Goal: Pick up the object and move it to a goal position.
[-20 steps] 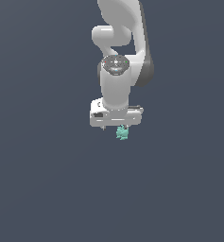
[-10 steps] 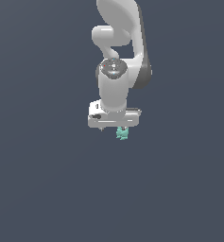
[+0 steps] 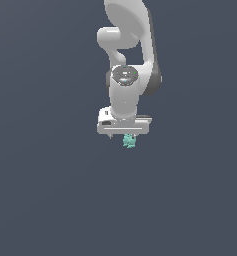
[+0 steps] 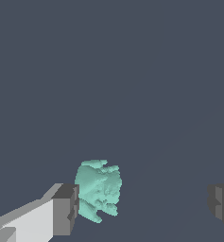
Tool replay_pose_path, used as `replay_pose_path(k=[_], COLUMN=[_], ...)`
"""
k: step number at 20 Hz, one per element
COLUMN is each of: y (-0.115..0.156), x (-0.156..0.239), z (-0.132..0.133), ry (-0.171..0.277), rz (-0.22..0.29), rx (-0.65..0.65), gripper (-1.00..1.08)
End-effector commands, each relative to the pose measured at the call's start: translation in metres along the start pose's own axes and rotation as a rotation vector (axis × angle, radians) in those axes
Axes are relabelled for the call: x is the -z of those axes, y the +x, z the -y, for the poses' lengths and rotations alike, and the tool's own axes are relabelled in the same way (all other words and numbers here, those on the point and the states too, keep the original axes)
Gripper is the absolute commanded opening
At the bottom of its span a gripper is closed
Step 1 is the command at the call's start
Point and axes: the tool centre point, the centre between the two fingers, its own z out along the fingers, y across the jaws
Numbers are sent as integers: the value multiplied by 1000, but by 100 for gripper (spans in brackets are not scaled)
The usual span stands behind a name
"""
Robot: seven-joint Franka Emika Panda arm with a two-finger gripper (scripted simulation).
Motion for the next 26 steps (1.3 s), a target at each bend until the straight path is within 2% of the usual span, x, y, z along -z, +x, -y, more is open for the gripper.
replay_pose_path(k=[1, 13, 26], y=[-7, -48, -52], x=[-9, -53, -72], z=[7, 38, 40], ry=[-1, -5, -5], rz=[-2, -17, -18], rx=[-20, -127, -135], gripper=[100, 100, 100])
